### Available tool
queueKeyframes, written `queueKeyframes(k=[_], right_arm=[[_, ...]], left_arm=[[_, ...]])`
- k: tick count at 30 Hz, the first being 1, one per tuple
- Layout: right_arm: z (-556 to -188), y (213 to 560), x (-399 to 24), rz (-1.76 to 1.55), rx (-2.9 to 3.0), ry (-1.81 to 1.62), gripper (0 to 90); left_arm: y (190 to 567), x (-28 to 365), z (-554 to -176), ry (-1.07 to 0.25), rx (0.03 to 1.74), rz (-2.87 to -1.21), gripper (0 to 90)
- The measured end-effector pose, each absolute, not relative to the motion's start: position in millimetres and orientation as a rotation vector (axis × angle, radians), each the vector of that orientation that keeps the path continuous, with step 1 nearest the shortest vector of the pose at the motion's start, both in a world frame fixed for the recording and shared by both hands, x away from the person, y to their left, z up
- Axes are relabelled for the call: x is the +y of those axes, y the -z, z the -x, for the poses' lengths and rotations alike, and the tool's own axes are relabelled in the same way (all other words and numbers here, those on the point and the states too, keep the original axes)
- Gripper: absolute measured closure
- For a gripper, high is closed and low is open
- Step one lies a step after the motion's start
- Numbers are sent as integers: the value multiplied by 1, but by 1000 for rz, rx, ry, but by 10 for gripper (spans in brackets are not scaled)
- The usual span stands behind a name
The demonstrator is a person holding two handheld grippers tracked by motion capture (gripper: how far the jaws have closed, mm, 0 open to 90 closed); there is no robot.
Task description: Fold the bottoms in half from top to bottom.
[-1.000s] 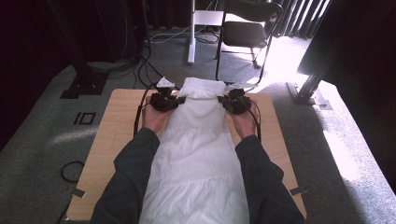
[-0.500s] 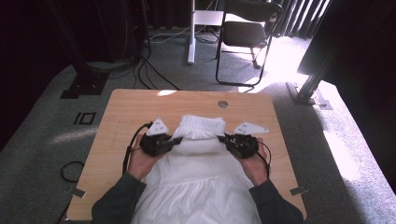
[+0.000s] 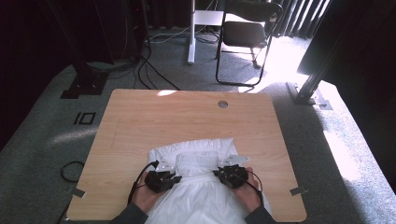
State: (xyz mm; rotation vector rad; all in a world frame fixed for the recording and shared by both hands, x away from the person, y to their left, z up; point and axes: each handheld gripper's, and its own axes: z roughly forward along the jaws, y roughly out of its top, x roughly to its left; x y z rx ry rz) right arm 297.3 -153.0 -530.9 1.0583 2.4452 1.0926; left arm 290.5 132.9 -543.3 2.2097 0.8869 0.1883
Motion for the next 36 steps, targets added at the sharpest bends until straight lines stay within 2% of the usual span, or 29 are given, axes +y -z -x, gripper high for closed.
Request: queueKeyframes(k=[7,8,17,36], right_arm=[[-310,544,-141,-1071,2460,-1001,818],[-318,545,-139,-1088,2445,-998,817],[-361,545,-136,-1151,2406,-976,813],[-445,543,-132,-1260,2315,-950,813]], left_arm=[[548,137,-306,-179,880,-2184,827],[548,138,-322,-198,873,-2188,827],[545,132,-380,-248,877,-2214,826],[536,112,-460,-373,1009,-2254,823]])
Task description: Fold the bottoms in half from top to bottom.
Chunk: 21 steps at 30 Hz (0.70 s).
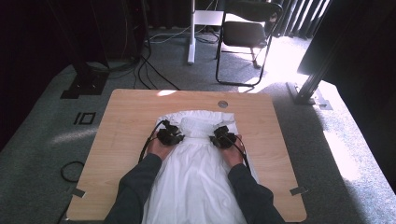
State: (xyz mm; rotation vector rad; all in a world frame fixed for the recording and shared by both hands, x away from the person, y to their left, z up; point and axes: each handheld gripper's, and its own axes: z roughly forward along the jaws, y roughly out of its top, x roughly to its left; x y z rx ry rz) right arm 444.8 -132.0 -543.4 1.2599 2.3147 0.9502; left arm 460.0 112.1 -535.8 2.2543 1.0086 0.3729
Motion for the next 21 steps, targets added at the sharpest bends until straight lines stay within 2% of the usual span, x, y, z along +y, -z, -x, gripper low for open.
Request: queueKeyframes(k=[8,13,18,21], right_arm=[[-474,542,-130,-1358,2287,-964,813],[-484,539,-128,-1370,2288,-968,816],[-487,530,-126,-1372,2264,-967,827],[-483,505,-136,-1353,2209,-1077,836]], left_arm=[[533,107,-480,-406,1086,-2254,822],[529,112,-491,-367,1151,-2219,824],[520,113,-491,-393,1133,-2204,843],[491,124,-480,-380,1066,-2069,847]])
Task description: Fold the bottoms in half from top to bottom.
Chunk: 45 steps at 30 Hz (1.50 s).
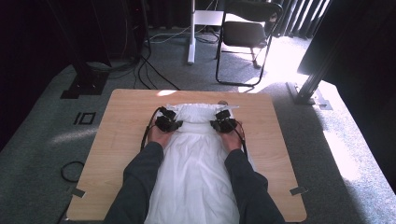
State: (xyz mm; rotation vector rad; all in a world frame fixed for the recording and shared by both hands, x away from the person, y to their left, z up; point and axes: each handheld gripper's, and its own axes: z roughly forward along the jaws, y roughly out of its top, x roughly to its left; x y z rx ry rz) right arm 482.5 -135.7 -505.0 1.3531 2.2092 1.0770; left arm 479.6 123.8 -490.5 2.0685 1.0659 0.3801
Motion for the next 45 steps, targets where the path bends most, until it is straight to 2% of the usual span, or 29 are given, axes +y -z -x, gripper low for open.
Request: queueKeyframes(k=[3,4,9,13,14,17,18,21,22,23,24,25,29,35,41,45], right_arm=[[-475,489,-142,-1305,2189,-1137,836],[-464,471,-147,-1238,2160,-1182,836],[-431,426,-161,-1114,2096,-1290,836],[-405,408,-167,-1039,2082,-1326,836],[-388,402,-170,-999,2090,-1346,835],[-370,402,-173,-954,2108,-1344,835],[-355,410,-175,-936,2149,-1325,834],[-342,424,-175,-928,2198,-1299,833],[-329,444,-175,-949,2242,-1290,832],[-329,444,-175,-949,2242,-1290,832],[-319,466,-174,-961,2295,-1253,832],[-315,477,-172,-980,2319,-1238,832],[-310,519,-164,-1050,2404,-1148,832],[-313,545,-151,-1090,2439,-1058,830],[-324,548,-146,-1130,2414,-1062,826],[-345,549,-142,-1165,2389,-1069,823]], left_arm=[[471,126,-468,-402,1003,-2042,847],[450,128,-454,-405,943,-2010,847],[405,130,-411,-413,811,-1957,847],[390,131,-382,-418,748,-1947,846],[391,134,-363,-384,728,-1927,845],[400,134,-344,-360,724,-1953,842],[418,134,-328,-314,719,-1971,841],[438,135,-314,-276,742,-1980,838],[462,135,-303,-246,766,-2016,836],[462,135,-303,-246,766,-2016,833],[486,136,-298,-201,817,-2036,833],[486,136,-298,-201,817,-2036,833],[536,133,-303,-173,906,-2154,834],[547,135,-322,-180,920,-2173,836],[547,137,-343,-210,901,-2189,835],[544,137,-368,-226,901,-2215,834]])
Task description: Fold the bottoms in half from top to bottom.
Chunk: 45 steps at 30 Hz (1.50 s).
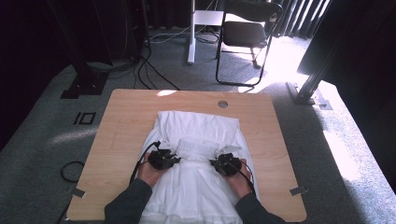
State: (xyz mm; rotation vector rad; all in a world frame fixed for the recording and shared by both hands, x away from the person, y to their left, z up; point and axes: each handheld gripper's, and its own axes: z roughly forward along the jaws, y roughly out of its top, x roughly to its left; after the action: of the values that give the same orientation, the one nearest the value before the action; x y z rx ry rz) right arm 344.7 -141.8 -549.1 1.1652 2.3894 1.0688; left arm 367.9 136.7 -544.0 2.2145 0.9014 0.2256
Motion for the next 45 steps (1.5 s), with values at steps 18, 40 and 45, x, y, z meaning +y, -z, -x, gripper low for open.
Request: queueKeyframes(k=[18,40,45], right_arm=[[-455,547,-139,-1330,2295,-1058,819],[-439,453,-156,-1136,2083,-1261,837],[-416,411,-169,-1045,1995,-1352,838]], left_arm=[[540,124,-465,-305,1062,-2168,833],[436,129,-438,-435,875,-1957,852],[400,127,-410,-473,761,-1914,850]])
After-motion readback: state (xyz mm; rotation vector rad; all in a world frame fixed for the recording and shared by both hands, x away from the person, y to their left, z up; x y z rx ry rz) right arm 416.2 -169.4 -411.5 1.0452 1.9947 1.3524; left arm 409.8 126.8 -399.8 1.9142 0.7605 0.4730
